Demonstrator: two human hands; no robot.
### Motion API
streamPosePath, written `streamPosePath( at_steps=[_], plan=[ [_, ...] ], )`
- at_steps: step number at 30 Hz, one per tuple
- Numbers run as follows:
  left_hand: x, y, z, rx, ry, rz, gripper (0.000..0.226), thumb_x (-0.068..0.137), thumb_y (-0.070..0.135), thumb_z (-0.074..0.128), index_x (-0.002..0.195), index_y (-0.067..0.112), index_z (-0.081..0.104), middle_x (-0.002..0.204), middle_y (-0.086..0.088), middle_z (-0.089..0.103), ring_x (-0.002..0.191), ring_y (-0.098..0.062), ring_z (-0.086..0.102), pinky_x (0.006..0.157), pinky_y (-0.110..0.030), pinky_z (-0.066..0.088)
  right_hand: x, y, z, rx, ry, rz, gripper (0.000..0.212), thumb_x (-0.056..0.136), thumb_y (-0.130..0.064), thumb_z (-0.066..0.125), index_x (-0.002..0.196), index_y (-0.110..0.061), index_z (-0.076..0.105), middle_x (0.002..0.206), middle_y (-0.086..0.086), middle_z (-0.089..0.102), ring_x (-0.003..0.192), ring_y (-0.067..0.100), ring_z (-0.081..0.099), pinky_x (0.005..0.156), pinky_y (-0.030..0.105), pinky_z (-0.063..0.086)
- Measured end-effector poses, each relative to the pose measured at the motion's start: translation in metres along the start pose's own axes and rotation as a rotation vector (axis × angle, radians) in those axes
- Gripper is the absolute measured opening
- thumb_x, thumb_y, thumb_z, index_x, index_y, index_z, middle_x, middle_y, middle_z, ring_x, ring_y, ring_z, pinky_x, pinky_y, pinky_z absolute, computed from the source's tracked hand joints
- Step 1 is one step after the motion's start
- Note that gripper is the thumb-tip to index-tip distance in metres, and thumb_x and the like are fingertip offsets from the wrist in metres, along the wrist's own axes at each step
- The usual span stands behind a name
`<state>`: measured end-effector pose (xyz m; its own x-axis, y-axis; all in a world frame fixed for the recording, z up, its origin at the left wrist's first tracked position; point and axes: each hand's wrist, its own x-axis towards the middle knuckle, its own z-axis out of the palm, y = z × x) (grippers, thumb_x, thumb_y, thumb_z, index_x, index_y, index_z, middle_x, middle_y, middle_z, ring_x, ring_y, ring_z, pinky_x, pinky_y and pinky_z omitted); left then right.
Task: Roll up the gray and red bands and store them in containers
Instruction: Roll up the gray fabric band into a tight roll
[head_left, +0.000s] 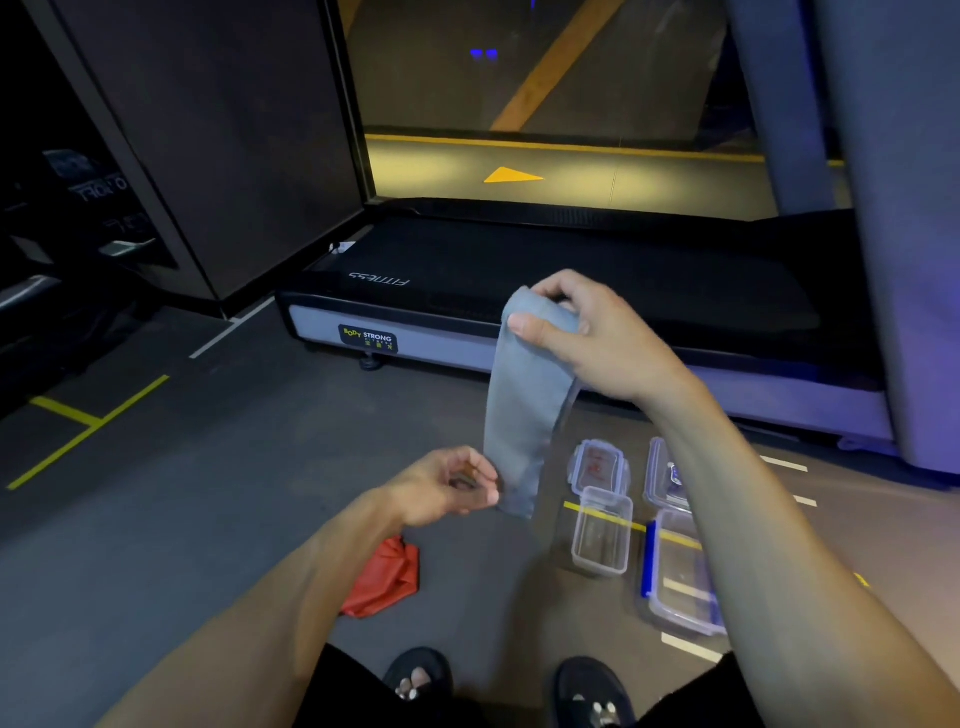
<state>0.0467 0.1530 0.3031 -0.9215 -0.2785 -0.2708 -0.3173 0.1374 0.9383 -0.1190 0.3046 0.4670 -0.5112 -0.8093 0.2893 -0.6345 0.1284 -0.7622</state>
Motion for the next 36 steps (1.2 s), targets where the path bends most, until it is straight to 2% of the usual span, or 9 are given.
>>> streamPosePath(
  at_steps=[4, 8, 12, 17, 20, 22, 25, 31, 36],
  plan=[
    [0.003, -0.001, -0.003, -0.015, 0.203, 0.094, 0.036, 0.073, 0.014, 0.085, 0.092, 0.014, 0.054, 0.086, -0.003, 0.059, 0.078, -0.019, 0.055, 0.071, -0.029, 0.047, 0.003, -0.006, -0.006, 0.085, 0.031, -0.003, 0.035, 0.085, -0.054, 0.069, 0.102, -0.025, 0.064, 0.103, -0.001, 0.069, 0.097, 0.021, 0.067, 0.087, 0.048, 0.053],
    [0.006, -0.003, -0.003, 0.012, 0.183, 0.088, 0.036, 0.083, -0.003, 0.078, 0.105, 0.012, 0.054, 0.103, -0.005, 0.059, 0.088, -0.016, 0.057, 0.073, -0.016, 0.049, 0.004, -0.008, -0.007, 0.120, 0.029, -0.001, 0.040, 0.082, -0.058, 0.068, 0.104, -0.024, 0.065, 0.103, 0.000, 0.069, 0.097, 0.022, 0.067, 0.086, 0.047, 0.054],
    [0.012, -0.004, -0.005, -0.019, 0.356, 0.094, 0.040, 0.080, -0.003, 0.080, 0.104, 0.013, 0.052, 0.100, -0.003, 0.055, 0.087, -0.015, 0.053, 0.068, -0.011, 0.046, 0.007, -0.009, -0.010, 0.151, 0.022, -0.005, 0.034, 0.088, -0.050, 0.072, 0.104, -0.021, 0.066, 0.101, 0.005, 0.070, 0.085, 0.011, 0.065, 0.077, 0.038, 0.053],
    [0.016, -0.012, -0.005, 0.061, 0.158, 0.080, 0.024, 0.087, 0.011, 0.079, 0.102, 0.000, 0.065, 0.093, -0.005, 0.068, 0.085, -0.014, 0.062, 0.083, -0.027, 0.051, 0.009, -0.008, -0.013, 0.173, 0.000, 0.000, 0.026, 0.094, -0.042, 0.071, 0.106, -0.019, 0.066, 0.098, 0.001, 0.070, 0.082, 0.006, 0.064, 0.074, 0.030, 0.050],
    [0.014, -0.015, -0.003, 0.031, 0.038, -0.024, 0.022, 0.095, 0.025, 0.071, 0.107, 0.006, 0.069, 0.093, 0.003, 0.069, 0.082, -0.007, 0.061, 0.079, -0.024, 0.050, 0.012, -0.004, -0.015, 0.224, -0.001, 0.037, 0.030, 0.094, -0.045, 0.069, 0.107, -0.018, 0.067, 0.096, -0.001, 0.071, 0.083, 0.008, 0.066, 0.075, 0.031, 0.050],
    [0.014, -0.020, -0.006, 0.101, -0.008, -0.091, 0.020, 0.099, 0.037, 0.064, 0.097, 0.018, 0.070, 0.089, 0.011, 0.065, 0.082, -0.003, 0.057, 0.078, -0.022, 0.047, 0.013, 0.001, -0.017, 0.299, 0.029, 0.079, 0.038, 0.091, -0.051, 0.068, 0.106, -0.016, 0.068, 0.092, -0.002, 0.071, 0.082, 0.010, 0.066, 0.074, 0.033, 0.049],
    [0.012, -0.029, -0.017, 0.128, 0.022, -0.113, 0.038, 0.088, 0.057, 0.066, 0.091, 0.020, 0.071, 0.090, 0.004, 0.066, 0.085, -0.010, 0.058, 0.080, -0.028, 0.048, 0.011, 0.012, -0.021, 0.406, 0.088, 0.154, 0.040, 0.088, -0.052, 0.066, 0.100, -0.013, 0.068, 0.084, -0.002, 0.068, 0.076, 0.011, 0.064, 0.069, 0.031, 0.047],
    [0.007, -0.034, -0.035, 0.256, 0.161, -0.135, 0.016, 0.100, 0.027, 0.062, 0.089, 0.016, 0.062, 0.080, 0.002, 0.062, 0.076, -0.012, 0.056, 0.059, -0.013, 0.045, -0.005, 0.049, -0.025, 0.490, 0.136, 0.375, 0.038, 0.099, -0.045, 0.062, 0.095, -0.008, 0.071, 0.083, 0.005, 0.069, 0.080, 0.020, 0.065, 0.074, 0.036, 0.046],
    [0.005, -0.041, -0.047, 0.312, 0.257, -0.173, 0.019, 0.091, 0.029, 0.075, 0.091, 0.019, 0.058, 0.066, 0.008, 0.070, 0.065, -0.017, 0.063, 0.068, -0.031, 0.054, -0.021, 0.066, -0.026, 0.437, 0.095, 0.483, 0.046, 0.103, -0.039, 0.057, 0.098, 0.003, 0.073, 0.096, 0.019, 0.077, 0.091, 0.031, 0.072, 0.086, 0.040, 0.050]
  ],
)
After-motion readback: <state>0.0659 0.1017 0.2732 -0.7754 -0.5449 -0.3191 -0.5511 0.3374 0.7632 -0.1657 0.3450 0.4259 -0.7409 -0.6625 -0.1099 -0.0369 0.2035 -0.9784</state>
